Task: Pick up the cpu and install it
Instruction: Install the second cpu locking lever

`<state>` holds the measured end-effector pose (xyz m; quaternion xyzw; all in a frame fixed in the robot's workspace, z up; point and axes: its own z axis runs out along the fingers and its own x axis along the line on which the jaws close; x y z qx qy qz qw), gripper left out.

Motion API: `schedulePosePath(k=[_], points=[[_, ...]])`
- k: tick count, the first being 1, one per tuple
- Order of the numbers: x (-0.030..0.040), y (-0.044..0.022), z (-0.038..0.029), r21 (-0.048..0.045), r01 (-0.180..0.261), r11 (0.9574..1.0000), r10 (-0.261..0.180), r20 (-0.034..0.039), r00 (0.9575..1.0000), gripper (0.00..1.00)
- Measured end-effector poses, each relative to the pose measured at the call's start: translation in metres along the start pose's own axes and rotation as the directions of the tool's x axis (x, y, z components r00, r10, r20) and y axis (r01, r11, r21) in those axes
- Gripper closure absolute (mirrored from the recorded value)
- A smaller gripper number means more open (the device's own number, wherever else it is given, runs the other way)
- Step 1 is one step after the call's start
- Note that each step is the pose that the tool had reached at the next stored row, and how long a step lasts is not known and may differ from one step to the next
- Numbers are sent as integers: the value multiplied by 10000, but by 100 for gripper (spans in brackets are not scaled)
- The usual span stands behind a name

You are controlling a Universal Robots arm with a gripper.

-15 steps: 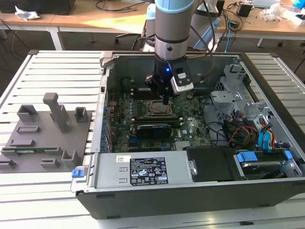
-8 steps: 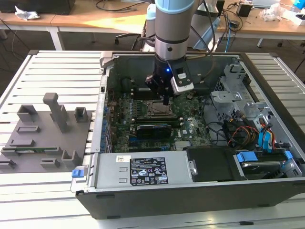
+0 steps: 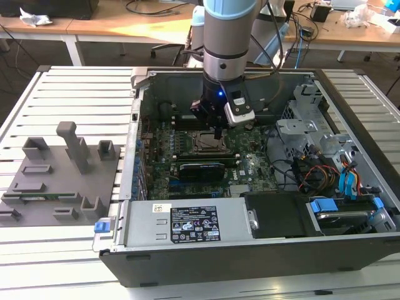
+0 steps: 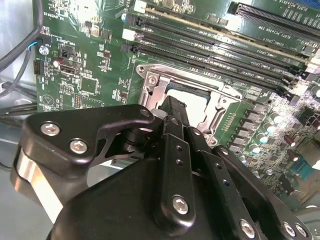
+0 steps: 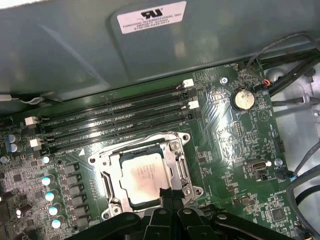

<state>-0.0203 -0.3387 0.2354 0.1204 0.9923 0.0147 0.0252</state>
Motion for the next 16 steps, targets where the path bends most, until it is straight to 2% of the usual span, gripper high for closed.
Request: schedulePosePath(k=[3,13,16], points=[[-13,-53,0,0,0,10000,0,1,10000,89],[-35,-161,20,-6,115,9999,-115,-4,9999,89],[-38,-175,33,-11,220,9998,-220,-7,9998,89]])
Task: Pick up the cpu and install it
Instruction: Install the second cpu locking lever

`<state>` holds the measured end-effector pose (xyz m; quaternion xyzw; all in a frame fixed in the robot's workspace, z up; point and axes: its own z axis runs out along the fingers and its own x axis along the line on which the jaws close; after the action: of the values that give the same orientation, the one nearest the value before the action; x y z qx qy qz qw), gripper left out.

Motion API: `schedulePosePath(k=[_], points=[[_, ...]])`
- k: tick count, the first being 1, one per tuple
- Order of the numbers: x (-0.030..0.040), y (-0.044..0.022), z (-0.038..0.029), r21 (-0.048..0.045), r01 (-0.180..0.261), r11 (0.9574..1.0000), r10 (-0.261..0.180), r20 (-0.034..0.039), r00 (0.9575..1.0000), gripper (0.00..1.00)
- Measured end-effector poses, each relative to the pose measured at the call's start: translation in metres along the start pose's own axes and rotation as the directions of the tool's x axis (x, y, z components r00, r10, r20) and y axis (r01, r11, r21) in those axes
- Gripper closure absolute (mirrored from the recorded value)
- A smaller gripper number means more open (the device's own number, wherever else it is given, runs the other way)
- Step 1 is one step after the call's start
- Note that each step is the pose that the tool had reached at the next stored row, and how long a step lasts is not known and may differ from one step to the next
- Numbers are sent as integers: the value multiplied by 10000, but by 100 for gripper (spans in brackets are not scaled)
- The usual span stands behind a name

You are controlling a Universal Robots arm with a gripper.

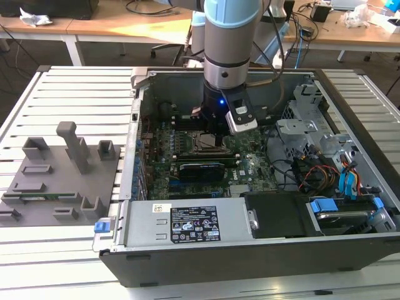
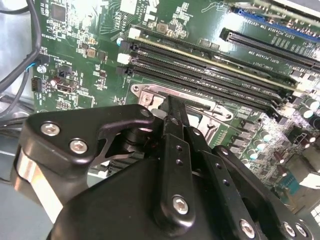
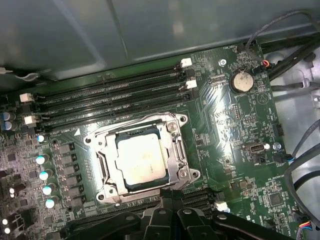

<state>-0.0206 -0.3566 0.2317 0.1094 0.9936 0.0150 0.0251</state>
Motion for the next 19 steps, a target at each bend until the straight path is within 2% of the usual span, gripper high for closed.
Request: schedulePosePath(k=[9,14,17,19], points=[[7,-38,40,-27,737,9973,-737,-24,9973,89],[9,-38,41,-28,757,9971,-757,-24,9971,89],[50,-48,41,-29,757,9971,-758,-23,9971,89],[108,-61,40,-28,758,9971,-758,-24,9971,89]])
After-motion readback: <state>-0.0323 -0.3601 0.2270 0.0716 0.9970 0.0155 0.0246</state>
